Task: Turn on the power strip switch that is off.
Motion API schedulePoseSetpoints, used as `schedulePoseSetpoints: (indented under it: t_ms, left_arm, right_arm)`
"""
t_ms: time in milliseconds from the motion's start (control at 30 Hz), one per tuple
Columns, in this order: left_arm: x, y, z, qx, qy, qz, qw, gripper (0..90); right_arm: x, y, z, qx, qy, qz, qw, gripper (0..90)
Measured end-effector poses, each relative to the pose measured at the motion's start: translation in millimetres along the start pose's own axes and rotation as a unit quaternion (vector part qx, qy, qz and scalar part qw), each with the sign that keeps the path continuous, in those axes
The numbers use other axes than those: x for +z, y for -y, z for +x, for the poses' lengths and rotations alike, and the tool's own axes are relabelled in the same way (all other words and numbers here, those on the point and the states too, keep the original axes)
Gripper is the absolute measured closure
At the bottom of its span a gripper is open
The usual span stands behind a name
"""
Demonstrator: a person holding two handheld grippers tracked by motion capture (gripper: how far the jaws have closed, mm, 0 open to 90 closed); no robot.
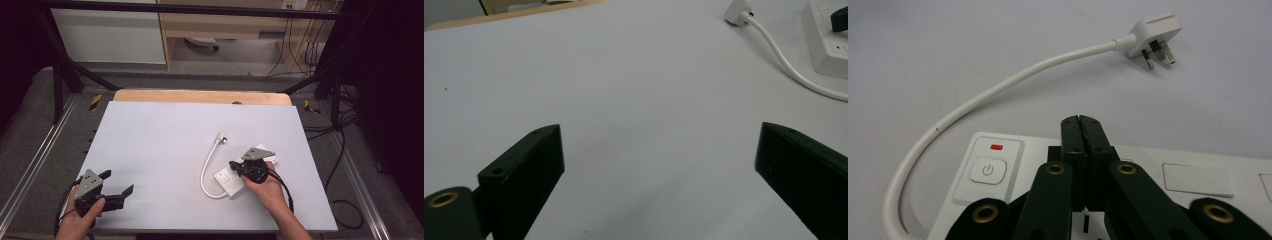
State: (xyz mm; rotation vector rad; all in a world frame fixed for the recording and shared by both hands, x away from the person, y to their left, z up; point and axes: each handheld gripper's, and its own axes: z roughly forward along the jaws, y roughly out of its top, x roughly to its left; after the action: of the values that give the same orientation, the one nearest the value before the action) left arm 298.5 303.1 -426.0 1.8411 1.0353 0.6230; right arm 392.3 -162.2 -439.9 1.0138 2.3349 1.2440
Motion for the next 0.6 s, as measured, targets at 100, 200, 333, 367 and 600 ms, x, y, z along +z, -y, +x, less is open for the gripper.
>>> schedulePoseSetpoints:
  t_ms: [100,200,333,367,600]
  left_arm:
    - [0.1,0.0,0.0,0.0,0.0,0.001,1.0,5.8]
    - [0.2,0.1,0.0,0.0,0.0,0.001,1.0,5.8]
    - [0.2,0.1,-0.1,0.0,0.0,0.001,1.0,5.8]
    - [0.2,0.1,-0.2,0.0,0.0,0.001,1.0,5.8]
    - [0.2,0.0,-0.6,0.003,0.0,0.003,1.0,5.8]
  right_arm:
    - [-0.1,0.3,0.0,-0.001,0.0,-0.001,1.0,90.0]
    - [0.0,0.9,0.4,0.002,0.001,-0.002,1.0,90.0]
    - [0.1,2.0,0.5,0.001,0.002,-0.006,1.0,90.0]
    - [0.1,2.9,0.2,0.003,0.001,-0.01,0.9999,90.0]
    - [-0.7,6.6,-0.8,0.011,0.003,-0.02,0.9997,90.0]
